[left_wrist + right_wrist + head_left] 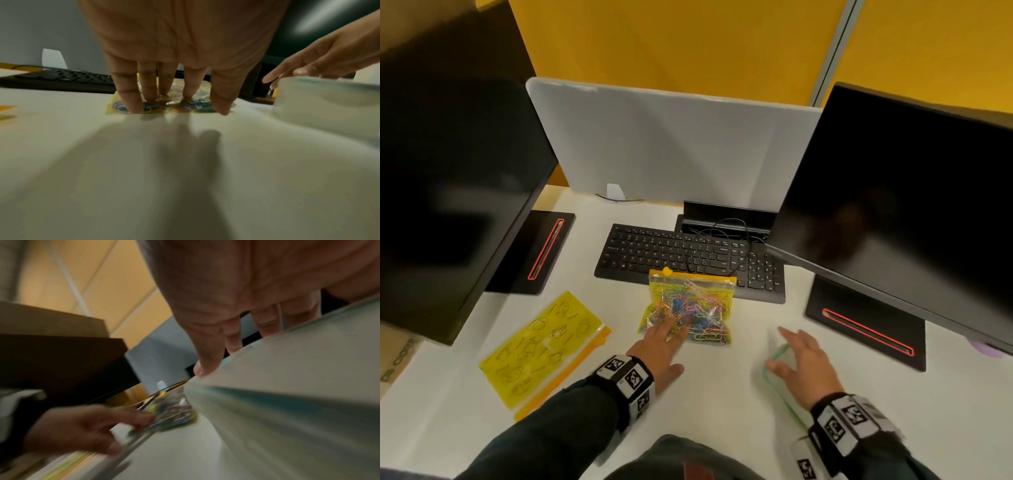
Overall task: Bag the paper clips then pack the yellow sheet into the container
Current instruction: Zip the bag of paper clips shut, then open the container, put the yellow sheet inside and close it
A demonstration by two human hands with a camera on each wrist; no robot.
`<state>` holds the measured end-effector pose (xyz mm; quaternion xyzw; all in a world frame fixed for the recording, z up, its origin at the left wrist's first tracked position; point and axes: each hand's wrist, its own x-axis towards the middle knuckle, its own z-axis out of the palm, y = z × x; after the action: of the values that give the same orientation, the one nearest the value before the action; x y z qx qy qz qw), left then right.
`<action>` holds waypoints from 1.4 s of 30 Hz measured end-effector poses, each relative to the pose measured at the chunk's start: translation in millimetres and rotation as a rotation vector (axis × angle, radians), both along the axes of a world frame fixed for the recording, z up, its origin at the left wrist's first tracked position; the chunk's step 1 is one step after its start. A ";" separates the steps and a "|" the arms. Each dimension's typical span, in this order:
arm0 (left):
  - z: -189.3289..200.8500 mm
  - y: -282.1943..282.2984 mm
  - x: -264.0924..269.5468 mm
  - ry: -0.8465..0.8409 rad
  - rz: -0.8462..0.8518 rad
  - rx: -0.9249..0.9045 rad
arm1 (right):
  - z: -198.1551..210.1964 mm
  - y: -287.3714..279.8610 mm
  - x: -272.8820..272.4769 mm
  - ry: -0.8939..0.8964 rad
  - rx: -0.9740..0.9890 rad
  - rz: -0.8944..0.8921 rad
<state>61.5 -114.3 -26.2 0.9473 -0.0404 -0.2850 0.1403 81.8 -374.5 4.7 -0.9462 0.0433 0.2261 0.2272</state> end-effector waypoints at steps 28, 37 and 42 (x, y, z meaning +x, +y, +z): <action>-8.9 32.2 -43.2 0.173 0.772 -0.746 | -23.7 54.7 1.5 0.477 0.699 -0.163; -14.2 37.2 -39.3 -0.075 0.896 -0.711 | -19.3 67.9 -2.8 0.447 0.553 -0.058; -3.0 52.5 -39.8 -0.207 0.901 -0.421 | 19.3 79.3 2.0 0.143 -0.105 0.308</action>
<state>21.7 -61.8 -29.2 0.8451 0.3020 -0.0863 0.4325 83.8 -295.2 24.0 -0.9338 -0.0746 0.3223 0.1367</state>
